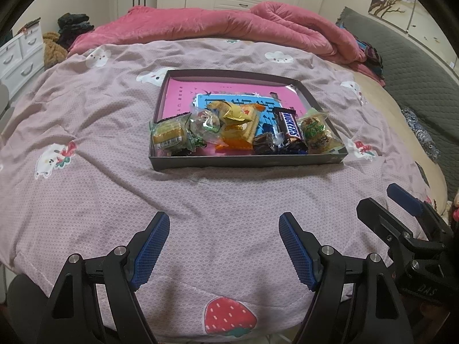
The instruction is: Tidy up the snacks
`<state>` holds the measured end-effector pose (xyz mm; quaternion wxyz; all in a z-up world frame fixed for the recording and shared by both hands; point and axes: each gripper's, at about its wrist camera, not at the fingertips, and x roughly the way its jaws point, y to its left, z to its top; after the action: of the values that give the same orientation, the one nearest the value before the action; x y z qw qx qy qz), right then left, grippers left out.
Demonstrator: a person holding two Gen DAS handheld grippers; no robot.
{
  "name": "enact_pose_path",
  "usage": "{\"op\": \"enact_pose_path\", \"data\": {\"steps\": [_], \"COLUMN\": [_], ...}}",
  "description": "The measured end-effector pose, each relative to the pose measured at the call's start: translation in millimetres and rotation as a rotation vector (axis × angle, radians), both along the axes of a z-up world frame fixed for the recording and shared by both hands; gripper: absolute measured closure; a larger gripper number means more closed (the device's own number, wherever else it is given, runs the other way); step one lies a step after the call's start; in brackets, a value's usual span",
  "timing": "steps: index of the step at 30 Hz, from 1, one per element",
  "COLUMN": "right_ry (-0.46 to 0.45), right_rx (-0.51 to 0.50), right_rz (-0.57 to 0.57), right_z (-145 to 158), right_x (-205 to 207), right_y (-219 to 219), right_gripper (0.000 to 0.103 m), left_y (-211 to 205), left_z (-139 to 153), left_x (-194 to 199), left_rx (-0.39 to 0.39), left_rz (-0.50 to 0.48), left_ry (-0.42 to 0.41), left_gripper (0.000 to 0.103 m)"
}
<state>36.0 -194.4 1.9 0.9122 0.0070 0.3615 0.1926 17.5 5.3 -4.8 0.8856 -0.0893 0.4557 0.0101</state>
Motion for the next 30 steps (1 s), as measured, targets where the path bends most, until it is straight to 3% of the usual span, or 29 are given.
{"op": "enact_pose_path", "data": {"steps": [30], "right_ry": [0.008], "right_rx": [-0.001], "right_rz": [-0.003], "right_z": [-2.8], "right_x": [1.4], "right_y": [-2.4], "right_gripper": [0.003], "left_y": [2.8], "left_z": [0.0], "left_x": [0.1], "left_rx": [0.014], "left_rz": [0.02], "left_ry": [0.004], "left_gripper": [0.023]}}
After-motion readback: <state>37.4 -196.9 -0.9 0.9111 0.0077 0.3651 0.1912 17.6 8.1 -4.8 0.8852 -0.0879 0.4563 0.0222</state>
